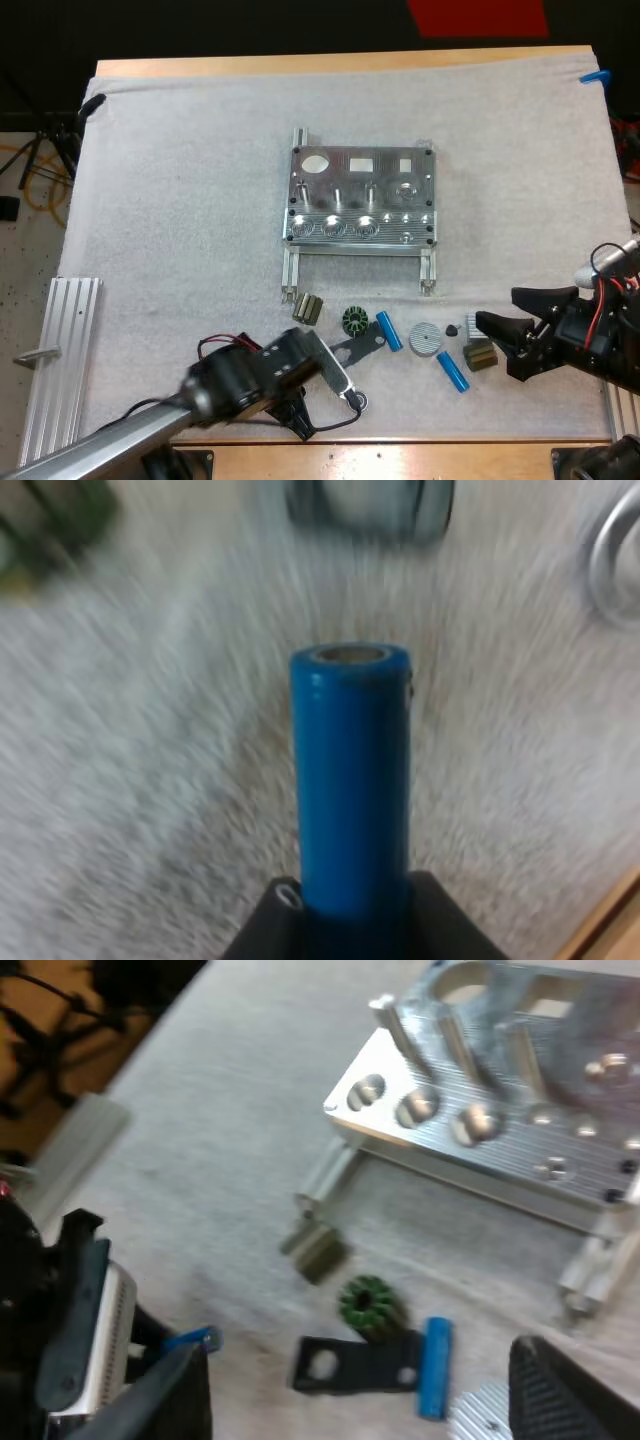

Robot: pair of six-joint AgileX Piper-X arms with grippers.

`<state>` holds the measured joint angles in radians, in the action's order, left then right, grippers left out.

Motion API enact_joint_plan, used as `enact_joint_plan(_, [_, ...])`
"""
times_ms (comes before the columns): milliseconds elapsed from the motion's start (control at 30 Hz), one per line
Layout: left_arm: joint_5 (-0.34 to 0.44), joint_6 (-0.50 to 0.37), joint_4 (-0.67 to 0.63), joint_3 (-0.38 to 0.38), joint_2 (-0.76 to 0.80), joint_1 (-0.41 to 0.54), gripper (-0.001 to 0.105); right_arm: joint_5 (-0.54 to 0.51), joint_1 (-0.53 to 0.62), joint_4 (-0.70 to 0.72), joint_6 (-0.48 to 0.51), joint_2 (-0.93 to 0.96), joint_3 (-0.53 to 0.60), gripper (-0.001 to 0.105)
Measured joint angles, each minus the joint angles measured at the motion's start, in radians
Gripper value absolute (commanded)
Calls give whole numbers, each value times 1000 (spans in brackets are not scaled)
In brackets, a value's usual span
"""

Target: Load cells from left to right

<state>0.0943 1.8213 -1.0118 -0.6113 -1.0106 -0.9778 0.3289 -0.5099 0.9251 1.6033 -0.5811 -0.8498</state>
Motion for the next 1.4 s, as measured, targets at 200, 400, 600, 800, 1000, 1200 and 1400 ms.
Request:
enact_joint_plan(200, [2,-29,-7,-6,221,0,0,28,0,-3,-31,-34,0,62])
enact_joint_plan(400, [-1,-65,-32,-6,306,0,0,72,0,-6,-34,-114,0,62])
enact_joint_plan(600, [-12,-79,-32,-6,320,0,0,139,0,-10,-33,-179,0,62])
enact_joint_plan(800, [-39,-122,-32,-6,320,0,0,163,-1,-25,-38,-212,0,62])
enact_joint_plan(1000, [-47,-177,-30,-32,320,0,0,177,-21,-50,-40,-255,0,62])
enact_joint_plan(1200, [-94,-235,-10,-59,320,0,0,177,-110,-92,-40,-321,-2,62])
enact_joint_plan(1400, [-152,-235,-10,-59,320,0,0,235,-125,-121,-40,-392,-2,62])
